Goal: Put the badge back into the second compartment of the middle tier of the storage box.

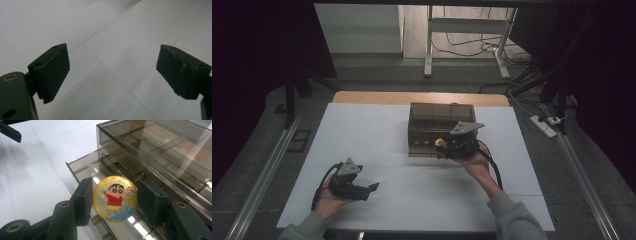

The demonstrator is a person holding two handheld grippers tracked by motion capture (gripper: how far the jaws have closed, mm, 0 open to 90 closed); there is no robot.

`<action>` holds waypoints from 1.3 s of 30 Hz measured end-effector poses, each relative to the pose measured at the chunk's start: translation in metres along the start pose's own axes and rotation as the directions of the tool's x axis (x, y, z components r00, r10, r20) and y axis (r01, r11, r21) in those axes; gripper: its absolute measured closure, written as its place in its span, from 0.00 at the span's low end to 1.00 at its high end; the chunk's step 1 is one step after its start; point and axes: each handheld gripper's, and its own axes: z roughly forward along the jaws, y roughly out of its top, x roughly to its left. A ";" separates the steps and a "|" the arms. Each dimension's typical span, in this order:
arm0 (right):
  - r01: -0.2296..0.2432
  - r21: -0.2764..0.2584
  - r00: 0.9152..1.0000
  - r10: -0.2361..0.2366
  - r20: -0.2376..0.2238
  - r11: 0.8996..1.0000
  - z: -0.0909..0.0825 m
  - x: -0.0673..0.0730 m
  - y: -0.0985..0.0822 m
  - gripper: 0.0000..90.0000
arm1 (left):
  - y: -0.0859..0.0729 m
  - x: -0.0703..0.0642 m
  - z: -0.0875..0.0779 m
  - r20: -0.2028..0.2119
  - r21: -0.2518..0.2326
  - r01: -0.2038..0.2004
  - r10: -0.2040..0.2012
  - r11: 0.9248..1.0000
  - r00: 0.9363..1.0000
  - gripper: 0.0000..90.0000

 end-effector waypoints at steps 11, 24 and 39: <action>0.011 0.021 1.000 -0.011 0.016 1.000 0.007 -0.001 -0.001 0.52 | 0.000 0.000 0.000 0.000 0.000 0.000 0.000 1.000 1.000 0.13; 0.022 0.016 0.999 -0.022 0.036 1.000 0.005 -0.001 -0.001 0.46 | -0.001 0.000 0.000 -0.001 0.000 0.001 -0.001 1.000 1.000 0.13; 0.017 -0.017 0.999 -0.016 0.035 1.000 -0.003 -0.001 -0.001 0.34 | -0.001 0.000 -0.001 -0.002 -0.001 0.003 -0.003 1.000 1.000 0.13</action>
